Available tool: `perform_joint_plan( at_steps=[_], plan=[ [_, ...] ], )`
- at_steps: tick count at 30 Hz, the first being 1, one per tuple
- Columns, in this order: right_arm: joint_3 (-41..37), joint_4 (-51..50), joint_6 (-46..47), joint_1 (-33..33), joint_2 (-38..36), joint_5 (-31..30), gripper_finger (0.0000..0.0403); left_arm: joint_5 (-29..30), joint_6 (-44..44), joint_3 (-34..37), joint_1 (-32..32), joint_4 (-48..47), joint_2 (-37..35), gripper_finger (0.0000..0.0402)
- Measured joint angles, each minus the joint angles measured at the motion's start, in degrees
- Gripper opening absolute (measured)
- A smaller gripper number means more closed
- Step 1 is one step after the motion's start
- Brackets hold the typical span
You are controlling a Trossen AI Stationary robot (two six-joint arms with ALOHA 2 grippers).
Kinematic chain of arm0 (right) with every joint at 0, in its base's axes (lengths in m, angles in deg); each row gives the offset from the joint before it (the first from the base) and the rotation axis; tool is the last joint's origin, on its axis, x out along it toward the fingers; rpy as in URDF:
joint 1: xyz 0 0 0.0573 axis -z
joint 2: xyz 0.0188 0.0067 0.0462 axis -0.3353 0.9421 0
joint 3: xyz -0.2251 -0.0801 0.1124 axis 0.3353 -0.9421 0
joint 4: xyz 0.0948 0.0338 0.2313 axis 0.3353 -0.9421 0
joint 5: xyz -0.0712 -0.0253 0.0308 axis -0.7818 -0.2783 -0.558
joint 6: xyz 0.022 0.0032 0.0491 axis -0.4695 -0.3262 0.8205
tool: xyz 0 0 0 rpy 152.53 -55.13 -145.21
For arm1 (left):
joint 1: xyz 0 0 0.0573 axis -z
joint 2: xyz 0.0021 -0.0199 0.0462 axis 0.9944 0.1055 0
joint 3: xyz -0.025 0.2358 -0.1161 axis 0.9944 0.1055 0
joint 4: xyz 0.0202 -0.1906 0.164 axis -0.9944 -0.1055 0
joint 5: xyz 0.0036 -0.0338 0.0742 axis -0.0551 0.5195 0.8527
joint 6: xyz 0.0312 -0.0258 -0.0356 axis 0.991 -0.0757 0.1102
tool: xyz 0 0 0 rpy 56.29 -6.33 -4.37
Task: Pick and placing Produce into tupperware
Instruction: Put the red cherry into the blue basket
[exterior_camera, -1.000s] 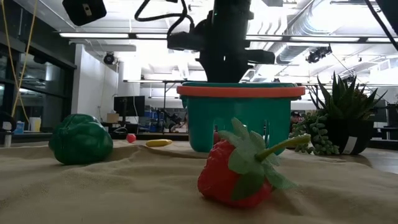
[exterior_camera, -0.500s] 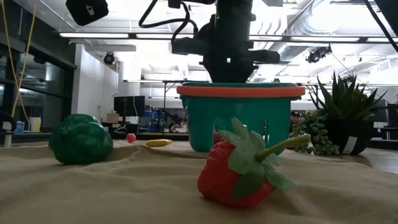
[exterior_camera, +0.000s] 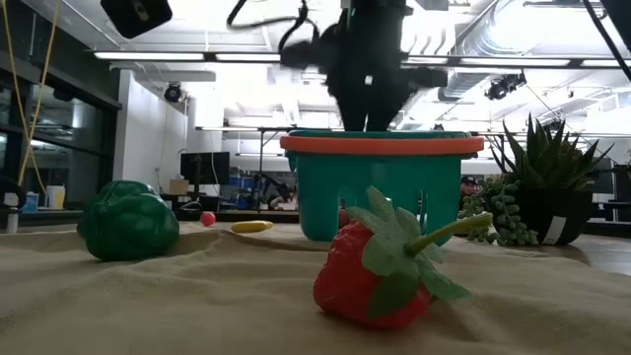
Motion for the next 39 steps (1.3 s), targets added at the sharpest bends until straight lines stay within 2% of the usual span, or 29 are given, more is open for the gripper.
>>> perform_joint_plan(
  at_steps=[8,11,15,22,26,30,33,39],
  plan=[
    [0.0,0.5,-0.6,-2.1,-10.0,-7.1,0.0090,-1.3,0.1,0.0,0.0,3.3,-1.4,0.0154],
    [0.0,3.2,-3.1,-4.2,-12.6,-7.5,0.0090,-1.1,1.3,-0.5,-0.6,5.4,-2.9,0.0154],
    [0.0,7.8,-4.8,-7.5,-15.0,-7.7,0.0089,-0.6,3.5,-5.3,-4.2,1.4,-4.5,0.0154],
    [0.0,11.1,-6.5,-13.2,-16.2,-9.8,0.0089,5.0,10.4,-18.6,-13.1,-14.5,-5.8,0.0154],
    [0.0,11.5,-6.1,-15.7,-16.2,-11.5,0.0089,6.7,11.7,-23.4,-18.8,-20.6,-5.8,0.0154],
    [0.0,12.6,-6.6,-17.3,-16.4,-14.0,0.0089,6.7,12.3,-24.8,-25.2,-23.1,-5.8,0.0154],
    [0.0,12.8,-8.1,-17.3,-17.9,-15.0,0.0089,6.4,15.9,-24.5,-30.7,-23.4,-5.2,0.0154],
    [0.0,13.3,-12.6,-15.7,-23.3,-17.5,0.0089,-0.3,20.0,-24.4,-43.5,-25.9,0.6,0.0154]
  ],
)
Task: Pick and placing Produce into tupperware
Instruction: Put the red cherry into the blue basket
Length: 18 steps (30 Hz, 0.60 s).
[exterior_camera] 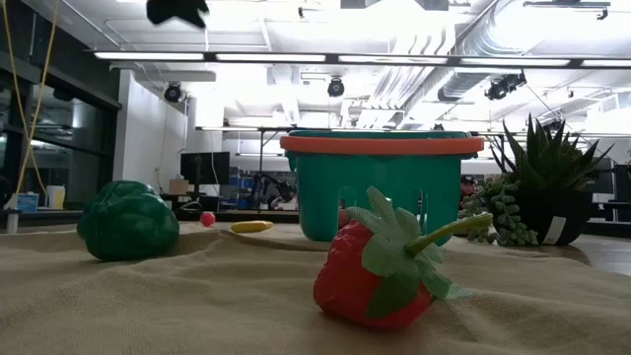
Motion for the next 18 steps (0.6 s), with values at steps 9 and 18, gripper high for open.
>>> perform_joint_plan(
  at_steps=[9,18],
  plan=[
    [0.0,-3.6,-4.0,0.0,-6.4,-4.6,0.0089,-0.2,-5.7,0.0,-12.3,-2.2,13.1,0.0154],
    [0.0,-13.0,-6.0,-0.1,-11.3,-6.3,0.0089,1.9,-9.2,0.0,-16.7,-1.9,26.7,0.0154]
  ],
)
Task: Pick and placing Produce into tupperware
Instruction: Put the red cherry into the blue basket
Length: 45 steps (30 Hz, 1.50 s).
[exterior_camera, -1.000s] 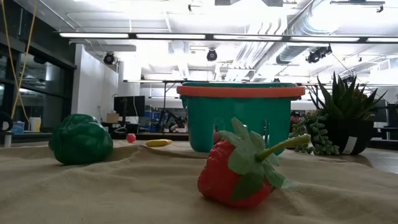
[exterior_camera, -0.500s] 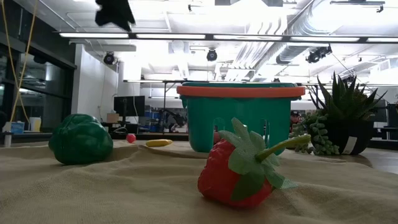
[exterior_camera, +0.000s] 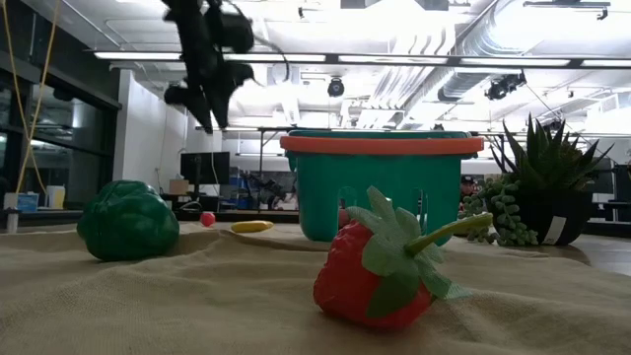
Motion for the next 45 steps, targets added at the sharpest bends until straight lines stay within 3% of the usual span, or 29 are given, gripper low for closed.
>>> perform_joint_plan(
  at_steps=[6,14,45],
  plan=[
    [0.0,-5.8,-3.1,-0.1,-6.7,-0.1,0.0089,1.3,-3.4,0.0,-0.6,0.5,8.6,0.0154],
    [0.0,-6.4,-8.9,-0.1,-13.6,-0.2,0.0089,3.0,-8.2,0.0,-0.5,0.6,15.8,0.0154],
    [0.0,-13.2,-8.9,1.4,-15.6,-1.8,0.0089,4.0,-6.7,0.0,-0.6,4.6,21.7,0.0154]
  ],
)
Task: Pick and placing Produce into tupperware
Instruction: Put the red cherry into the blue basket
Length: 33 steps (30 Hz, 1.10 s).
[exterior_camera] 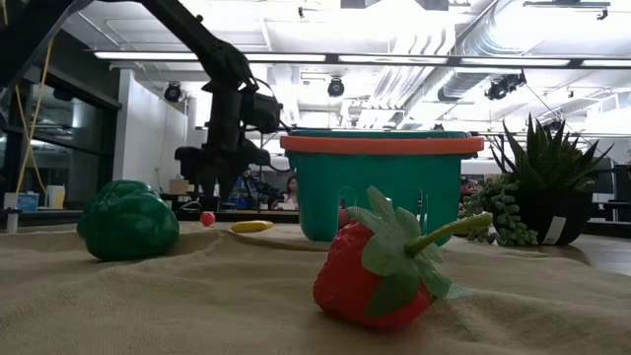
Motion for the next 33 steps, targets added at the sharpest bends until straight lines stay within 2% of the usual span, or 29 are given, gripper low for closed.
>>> perform_joint_plan(
  at_steps=[13,28,33],
  plan=[
    [0.0,0.0,1.0,0.0,0.0,0.0,0.0089,0.0,0.1,0.0,0.0,-0.8,3.6,0.0154],
    [0.0,0.0,1.5,0.0,0.0,0.0,0.0089,-0.1,1.7,0.0,-0.3,-0.9,3.6,0.0154],
    [0.0,0.0,1.5,0.0,0.0,0.0,0.0089,-1.7,1.7,0.0,-1.2,-1.1,3.6,0.0154]
  ],
)
